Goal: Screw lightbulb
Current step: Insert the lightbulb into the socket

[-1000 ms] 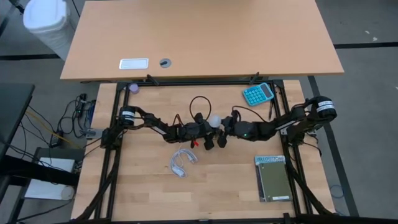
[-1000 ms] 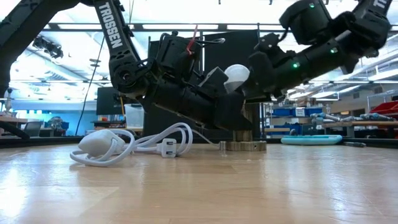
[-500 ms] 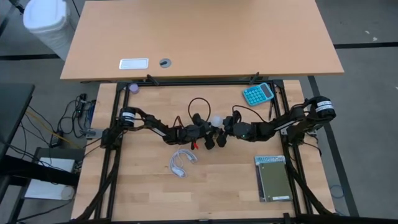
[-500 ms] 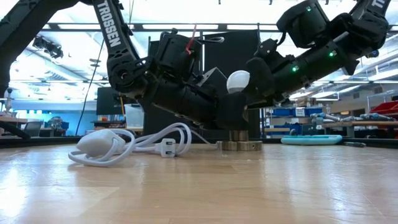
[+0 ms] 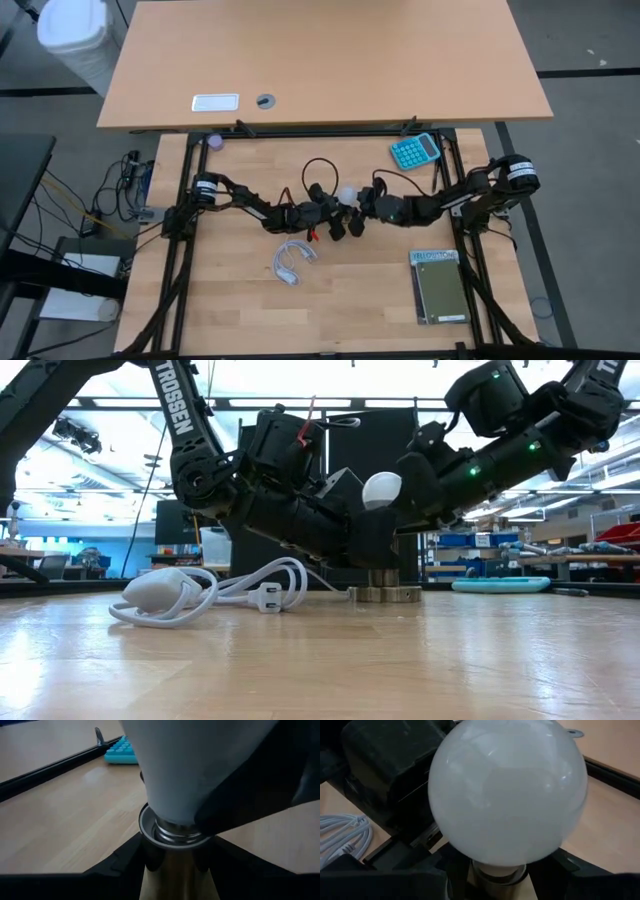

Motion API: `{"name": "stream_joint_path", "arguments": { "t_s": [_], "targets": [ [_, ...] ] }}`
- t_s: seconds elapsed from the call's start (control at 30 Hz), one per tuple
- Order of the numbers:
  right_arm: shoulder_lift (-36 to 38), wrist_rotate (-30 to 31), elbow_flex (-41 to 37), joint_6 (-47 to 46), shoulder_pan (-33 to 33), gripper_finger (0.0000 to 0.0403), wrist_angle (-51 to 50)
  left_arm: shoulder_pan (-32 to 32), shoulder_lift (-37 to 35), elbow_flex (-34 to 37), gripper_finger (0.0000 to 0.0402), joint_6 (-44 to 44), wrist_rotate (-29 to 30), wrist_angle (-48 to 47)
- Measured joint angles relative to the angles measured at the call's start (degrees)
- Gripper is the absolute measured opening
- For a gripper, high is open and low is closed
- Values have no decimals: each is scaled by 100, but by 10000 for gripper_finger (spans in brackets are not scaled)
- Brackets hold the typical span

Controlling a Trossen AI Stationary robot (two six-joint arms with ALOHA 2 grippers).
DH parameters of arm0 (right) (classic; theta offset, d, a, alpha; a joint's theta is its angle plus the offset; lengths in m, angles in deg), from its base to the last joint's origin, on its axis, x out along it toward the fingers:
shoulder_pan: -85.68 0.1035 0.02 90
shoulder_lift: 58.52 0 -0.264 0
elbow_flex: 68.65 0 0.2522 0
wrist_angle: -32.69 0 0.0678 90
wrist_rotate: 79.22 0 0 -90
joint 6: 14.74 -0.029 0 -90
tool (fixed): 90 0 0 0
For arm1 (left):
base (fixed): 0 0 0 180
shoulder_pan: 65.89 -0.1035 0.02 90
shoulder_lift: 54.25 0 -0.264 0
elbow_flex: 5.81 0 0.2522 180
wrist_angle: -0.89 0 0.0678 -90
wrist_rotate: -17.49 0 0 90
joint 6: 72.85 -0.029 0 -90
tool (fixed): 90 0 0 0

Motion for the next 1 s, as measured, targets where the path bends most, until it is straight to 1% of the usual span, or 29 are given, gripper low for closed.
{"name": "stream_joint_path", "arguments": {
  "t_s": [0.23, 0.4, 0.7, 0.83, 1.0],
  "targets": [
    [2, -424, 2, 0, -241, 175, -144, 24, 0, -2, 193, 7, -61, 10],
    [11, -465, 15, 83, -265, 175, -345, 89, 0, -2, 193, -79, -50, 9],
    [7, -526, 0, 165, -266, 179, -265, 89, 0, -2, 193, -94, -68, 9],
    [7, -652, 0, 138, -268, 199, -249, 89, 0, -1, 193, -90, -75, 9],
    [4, -745, 0, 317, -266, 251, -249, 89, 0, -2, 193, -90, -81, 11]
  ]
}}
